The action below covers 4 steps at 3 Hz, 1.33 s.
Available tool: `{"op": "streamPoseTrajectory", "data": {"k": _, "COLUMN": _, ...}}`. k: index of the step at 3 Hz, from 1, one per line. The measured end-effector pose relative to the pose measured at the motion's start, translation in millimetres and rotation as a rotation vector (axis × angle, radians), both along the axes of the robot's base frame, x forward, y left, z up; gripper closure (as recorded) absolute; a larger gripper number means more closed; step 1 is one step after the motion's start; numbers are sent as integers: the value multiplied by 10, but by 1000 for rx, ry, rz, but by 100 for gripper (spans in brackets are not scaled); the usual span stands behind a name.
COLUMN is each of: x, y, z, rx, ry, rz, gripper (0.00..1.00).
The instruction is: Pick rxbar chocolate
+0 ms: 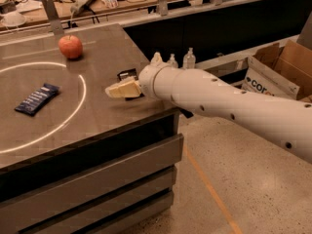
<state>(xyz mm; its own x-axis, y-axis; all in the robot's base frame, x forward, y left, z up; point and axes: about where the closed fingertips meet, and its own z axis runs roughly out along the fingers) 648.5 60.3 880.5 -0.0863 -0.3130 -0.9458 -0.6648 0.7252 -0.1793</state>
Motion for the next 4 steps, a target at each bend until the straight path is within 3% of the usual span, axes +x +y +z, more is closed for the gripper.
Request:
{"op": "streamPoseTrajectory", "data": {"k": 1, "x": 143, "y": 18, "z": -155, "rx": 46, "ry": 43, "rz": -32, "gripper": 0}}
{"op": "streamPoseTrajectory", "data": {"k": 2, "x": 196, "y": 69, "z": -294, "rx": 46, "ry": 82, "rz": -31, "gripper": 0}}
{"op": "streamPoseTrajectory", "data": {"k": 4, "x": 186, "y": 38, "z": -503, "rx": 20, "ry": 143, "rz": -40, "gripper": 42}}
